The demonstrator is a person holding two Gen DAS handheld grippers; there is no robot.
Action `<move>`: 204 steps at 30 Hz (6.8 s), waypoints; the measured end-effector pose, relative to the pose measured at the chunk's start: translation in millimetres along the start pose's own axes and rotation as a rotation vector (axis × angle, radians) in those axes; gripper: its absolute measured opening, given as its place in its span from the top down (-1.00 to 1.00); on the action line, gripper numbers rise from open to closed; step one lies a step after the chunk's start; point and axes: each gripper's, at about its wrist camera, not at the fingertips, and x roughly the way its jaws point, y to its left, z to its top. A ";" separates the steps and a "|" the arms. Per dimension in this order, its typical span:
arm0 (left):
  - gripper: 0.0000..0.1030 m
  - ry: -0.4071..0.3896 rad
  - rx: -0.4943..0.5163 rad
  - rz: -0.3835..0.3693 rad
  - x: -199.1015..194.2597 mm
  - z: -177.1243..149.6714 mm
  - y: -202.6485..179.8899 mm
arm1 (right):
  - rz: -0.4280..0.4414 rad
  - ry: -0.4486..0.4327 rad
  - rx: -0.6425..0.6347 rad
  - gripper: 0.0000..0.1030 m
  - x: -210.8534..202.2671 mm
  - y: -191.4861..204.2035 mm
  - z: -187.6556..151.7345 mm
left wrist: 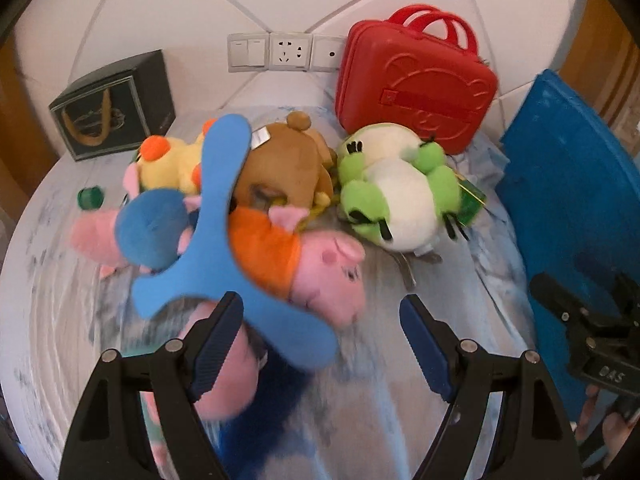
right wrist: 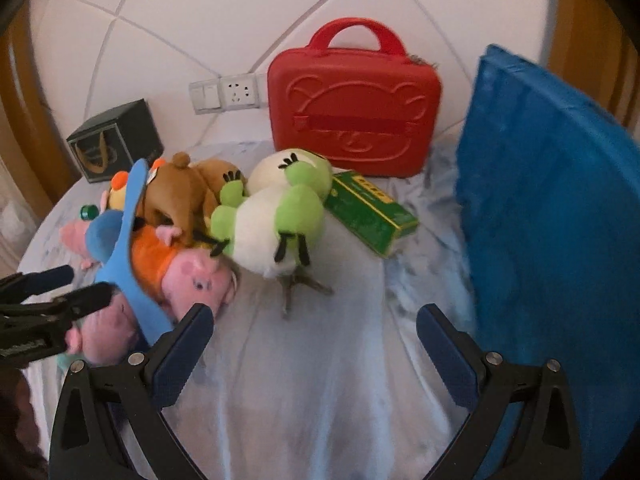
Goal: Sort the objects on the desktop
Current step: 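Grasp the green-white frog plush with the right tool while the left tool grips it too, then lift and carry the frog plush with both tools over the blue crate, then open both tools to drop the frog plush into the crate, then move both tools back toward the plush pile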
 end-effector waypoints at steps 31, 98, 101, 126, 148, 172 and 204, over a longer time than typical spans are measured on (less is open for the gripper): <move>0.77 0.124 0.238 -0.087 59.6 -24.5 -54.5 | 0.240 0.189 0.146 0.47 73.5 14.3 -14.2; -0.15 0.028 0.275 -0.035 103.8 -38.4 -105.2 | 0.086 0.168 0.138 -0.45 123.3 -67.5 -48.3; -0.15 0.014 0.261 -0.052 84.2 -44.9 -100.4 | 0.074 0.144 0.115 -0.45 104.9 -63.4 -51.2; -0.15 -0.419 0.348 -0.146 -159.5 -94.6 -87.4 | -0.037 -0.269 0.059 -0.44 -177.2 9.1 -79.7; -0.16 -0.552 0.515 -0.315 -228.5 -81.3 -412.6 | -0.293 -0.443 0.130 -0.44 -330.9 -252.4 -86.6; -0.27 -0.348 0.424 -0.111 -190.3 -68.9 -506.4 | -0.160 -0.400 0.186 -0.99 -296.5 -392.9 -85.4; -0.27 -0.395 0.036 -0.008 -229.1 -134.2 -250.5 | 0.127 -0.496 0.051 -1.00 -307.9 -223.0 -123.1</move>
